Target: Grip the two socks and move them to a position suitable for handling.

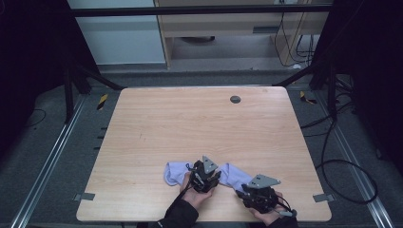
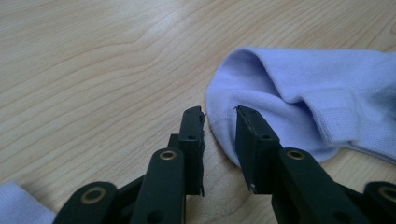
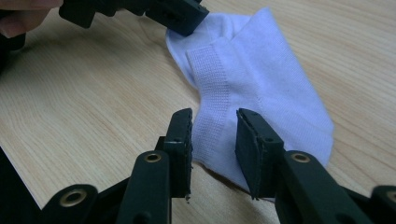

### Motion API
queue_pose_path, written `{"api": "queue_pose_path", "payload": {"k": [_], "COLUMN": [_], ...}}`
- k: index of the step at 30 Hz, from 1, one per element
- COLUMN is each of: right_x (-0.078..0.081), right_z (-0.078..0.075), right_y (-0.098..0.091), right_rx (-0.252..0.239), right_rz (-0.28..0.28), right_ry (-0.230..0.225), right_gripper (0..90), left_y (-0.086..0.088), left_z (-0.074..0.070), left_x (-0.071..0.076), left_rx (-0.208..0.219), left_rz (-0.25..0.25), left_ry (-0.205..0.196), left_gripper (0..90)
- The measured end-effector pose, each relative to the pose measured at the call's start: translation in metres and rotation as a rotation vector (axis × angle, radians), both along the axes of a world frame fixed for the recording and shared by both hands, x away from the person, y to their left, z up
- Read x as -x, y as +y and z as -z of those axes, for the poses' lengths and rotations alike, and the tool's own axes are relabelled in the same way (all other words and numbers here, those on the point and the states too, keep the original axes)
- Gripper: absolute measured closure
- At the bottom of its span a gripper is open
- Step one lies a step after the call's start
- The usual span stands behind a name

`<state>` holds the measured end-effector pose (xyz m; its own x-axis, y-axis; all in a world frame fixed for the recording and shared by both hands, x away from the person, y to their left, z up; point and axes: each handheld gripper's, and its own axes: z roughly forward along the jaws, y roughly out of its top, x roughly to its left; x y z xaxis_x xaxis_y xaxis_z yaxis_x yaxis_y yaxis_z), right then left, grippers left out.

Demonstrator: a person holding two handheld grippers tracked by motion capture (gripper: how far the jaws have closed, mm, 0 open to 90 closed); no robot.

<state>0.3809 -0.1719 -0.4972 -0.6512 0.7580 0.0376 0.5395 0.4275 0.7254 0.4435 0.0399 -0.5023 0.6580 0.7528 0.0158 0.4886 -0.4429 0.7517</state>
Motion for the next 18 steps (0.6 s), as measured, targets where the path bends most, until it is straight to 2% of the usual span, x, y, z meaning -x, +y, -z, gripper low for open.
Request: {"api": "queue_pose_path", "payload": {"k": [5,10,14,17,18], "right_x": [-0.0006,-0.0019,-0.0023,-0.0024,-0.0021], "right_z": [0.0013,0.0005,-0.0012,-0.0027,-0.0055], "right_y": [0.0008,0.0022,0.0035,0.0018,-0.0005], "right_rx": [0.000,-0.005,0.003,-0.018,-0.042], "right_rz": [-0.009,-0.019,-0.019,-0.018,-0.019], "right_ry": [0.017,0.051,0.058,0.060,0.047], "right_gripper": [71.6,82.8,86.7,87.3,87.3], "left_y": [-0.0010,-0.0020,-0.0017,-0.0011,-0.0009], "left_z": [0.0002,0.0006,0.0006,0.0008,0.0009], "left_x": [0.0003,0.0009,0.0005,0.0002,0.0002], "left_rx": [0.010,0.019,0.025,0.030,0.032], "left_rz": [0.000,0.003,0.003,0.003,0.004], "left_ry": [0.009,0.017,0.022,0.022,0.022], "left_gripper": [78.3,86.2,87.7,88.1,88.1]}}
